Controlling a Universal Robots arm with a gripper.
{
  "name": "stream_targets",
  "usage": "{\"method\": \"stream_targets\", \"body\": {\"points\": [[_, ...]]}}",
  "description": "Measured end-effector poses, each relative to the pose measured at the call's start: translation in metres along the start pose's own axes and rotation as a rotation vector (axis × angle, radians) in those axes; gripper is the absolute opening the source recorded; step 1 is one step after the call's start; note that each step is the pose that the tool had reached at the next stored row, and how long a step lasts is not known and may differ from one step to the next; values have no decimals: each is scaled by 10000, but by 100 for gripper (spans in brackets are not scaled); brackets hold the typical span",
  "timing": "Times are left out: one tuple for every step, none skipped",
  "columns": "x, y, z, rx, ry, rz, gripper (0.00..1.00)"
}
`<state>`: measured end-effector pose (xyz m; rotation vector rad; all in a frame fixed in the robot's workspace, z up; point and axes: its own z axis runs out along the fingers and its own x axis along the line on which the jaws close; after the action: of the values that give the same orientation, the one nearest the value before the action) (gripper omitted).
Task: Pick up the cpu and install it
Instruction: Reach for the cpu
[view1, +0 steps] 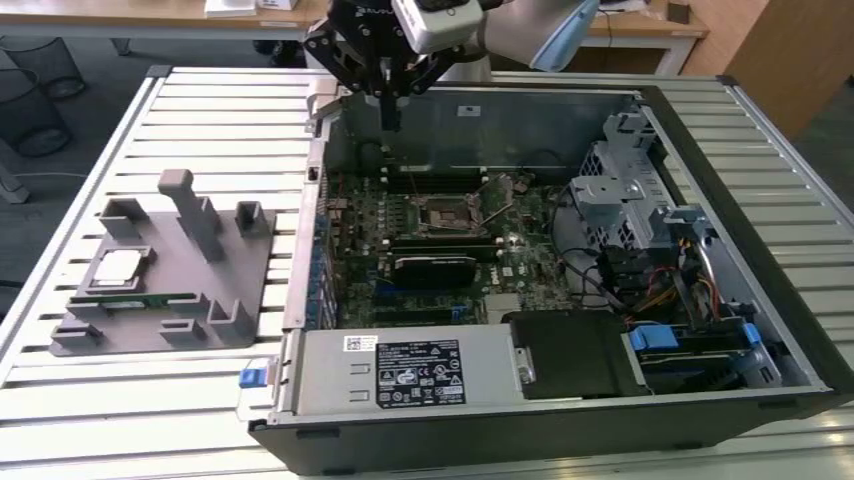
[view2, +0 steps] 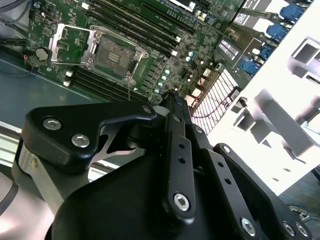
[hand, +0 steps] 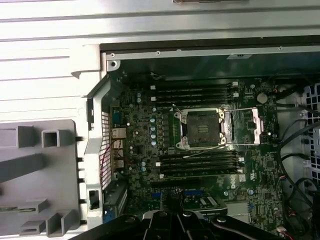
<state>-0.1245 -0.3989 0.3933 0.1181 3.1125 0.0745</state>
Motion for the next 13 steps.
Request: {"method": "stream_targets", "body": {"points": [[3,0,0,-3,0,0,11],[5,-1,0,-6,0,0,11],[8,-1,0,-10,1,0,11],[12,-1,0,-13,0,0,11],[15,-1,0,-16,1,1,11],[19,-1,0,-19,1,1,11],[22,-2,0,-22,2,1,11],[25,-2,0,-26,2,0,11],[28,-2,0,-29,2,0,11],[31,-2,0,-32,2,0,11],[34,-3,0,-35,2,1,11],[37,-3,0,-38,3,1,11],[39,-3,0,-41,3,0,11]]}}
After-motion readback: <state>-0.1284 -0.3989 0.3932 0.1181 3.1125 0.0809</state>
